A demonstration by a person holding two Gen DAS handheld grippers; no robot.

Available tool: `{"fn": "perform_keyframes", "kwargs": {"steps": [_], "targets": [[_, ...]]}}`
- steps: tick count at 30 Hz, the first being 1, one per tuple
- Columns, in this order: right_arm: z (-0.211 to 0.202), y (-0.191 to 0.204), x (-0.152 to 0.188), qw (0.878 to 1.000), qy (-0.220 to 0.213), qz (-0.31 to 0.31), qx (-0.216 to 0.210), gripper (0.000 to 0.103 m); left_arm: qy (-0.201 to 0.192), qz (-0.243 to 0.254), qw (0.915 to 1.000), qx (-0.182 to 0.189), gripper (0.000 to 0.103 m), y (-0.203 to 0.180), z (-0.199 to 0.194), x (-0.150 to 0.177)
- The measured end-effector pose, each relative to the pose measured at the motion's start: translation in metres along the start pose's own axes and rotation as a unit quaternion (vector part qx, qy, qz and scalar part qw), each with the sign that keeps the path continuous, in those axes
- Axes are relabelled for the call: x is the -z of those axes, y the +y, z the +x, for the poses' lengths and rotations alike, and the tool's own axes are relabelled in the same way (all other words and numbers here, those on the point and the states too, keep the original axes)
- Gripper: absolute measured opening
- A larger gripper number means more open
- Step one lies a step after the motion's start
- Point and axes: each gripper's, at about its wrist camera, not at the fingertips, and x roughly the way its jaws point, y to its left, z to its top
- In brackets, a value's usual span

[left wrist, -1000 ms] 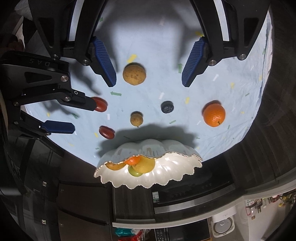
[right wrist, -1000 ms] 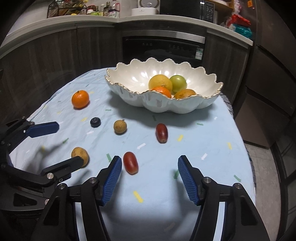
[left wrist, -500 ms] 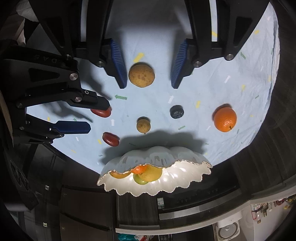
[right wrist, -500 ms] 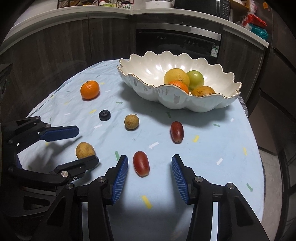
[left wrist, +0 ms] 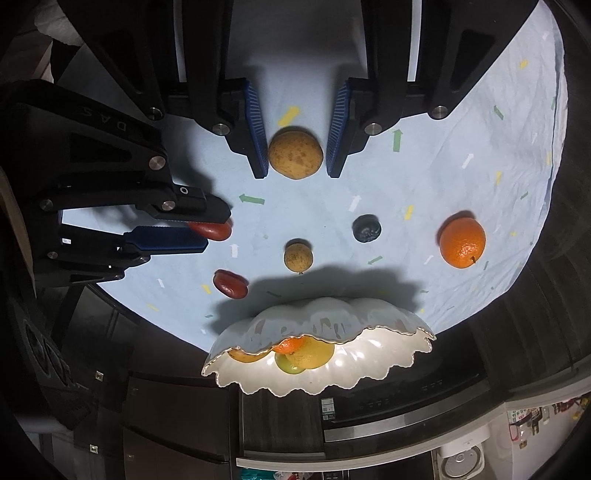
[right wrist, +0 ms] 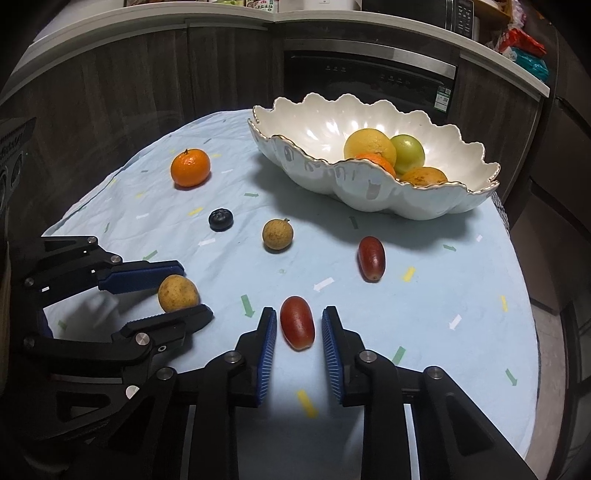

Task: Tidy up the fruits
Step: 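Close the left tool on the small potato while the right tool grasps a red date, then lift the potato and red date and carry both over the white bowl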

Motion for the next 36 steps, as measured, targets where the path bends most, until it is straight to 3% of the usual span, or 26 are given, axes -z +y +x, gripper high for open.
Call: {"fn": "perform_keyframes", "kwargs": {"steps": [7, 36], "targets": [[-0.001, -0.001, 0.001, 1.0, -0.002, 0.005, 0.0, 0.019, 0.0, -0.004, 1.0, 0.001, 0.029, 0.001, 0.0, 0.0], [-0.026, -0.017, -0.025, 0.998, -0.045, 0.023, 0.023, 0.019, -0.018, 0.002, 0.9998, -0.009, 0.028, 0.013, -0.014, -0.031]]}}
